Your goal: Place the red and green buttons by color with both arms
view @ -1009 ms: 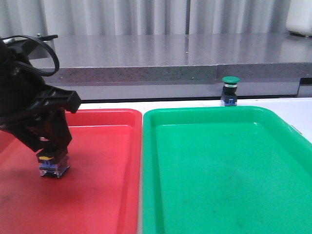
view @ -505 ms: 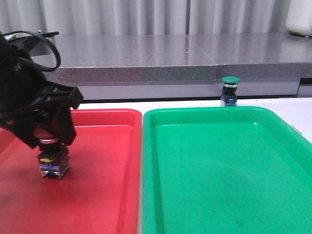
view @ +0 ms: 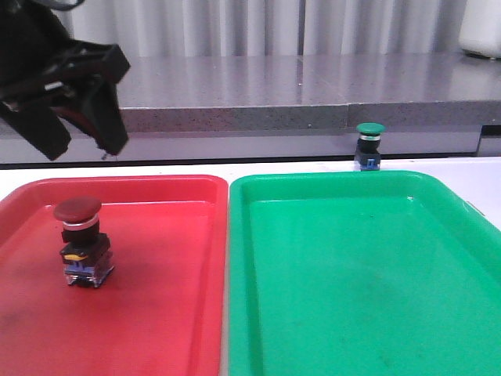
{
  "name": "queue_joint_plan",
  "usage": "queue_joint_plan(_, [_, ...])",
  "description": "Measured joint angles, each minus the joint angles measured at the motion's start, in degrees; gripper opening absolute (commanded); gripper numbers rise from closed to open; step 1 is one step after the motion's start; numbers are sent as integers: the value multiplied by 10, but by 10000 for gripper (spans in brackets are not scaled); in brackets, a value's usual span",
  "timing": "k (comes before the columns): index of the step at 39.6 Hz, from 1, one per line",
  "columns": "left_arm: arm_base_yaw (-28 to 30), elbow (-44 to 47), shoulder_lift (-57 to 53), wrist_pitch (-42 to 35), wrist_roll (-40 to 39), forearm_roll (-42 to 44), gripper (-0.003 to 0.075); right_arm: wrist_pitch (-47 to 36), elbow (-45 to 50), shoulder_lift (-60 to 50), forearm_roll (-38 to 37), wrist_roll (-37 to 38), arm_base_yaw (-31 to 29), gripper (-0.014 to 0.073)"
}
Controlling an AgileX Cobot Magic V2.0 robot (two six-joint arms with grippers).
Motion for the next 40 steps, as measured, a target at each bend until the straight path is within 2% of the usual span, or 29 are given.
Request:
queue_joint_plan(4, [33,-12,-21,34,0,18,-17,0,0,0,0,0,0,589])
queue_joint_plan(10, [85,-8,-66,65,0,24,-20,0,0,0,0,0,0,589])
queue_joint_plan(16, [124,55,-160,30,0,26,-20,0,0,0,0,0,0,589])
queue_joint_plan(28, [132,289,-492,-125,0,15,-20,0,0,0,0,0,0,589])
queue_joint_plan(35, [135,376,-684,-141,0,14,-20,0,0,0,0,0,0,589])
queue_joint_plan(40, [135,412,-780,-141,0,14,-20,0,0,0,0,0,0,589])
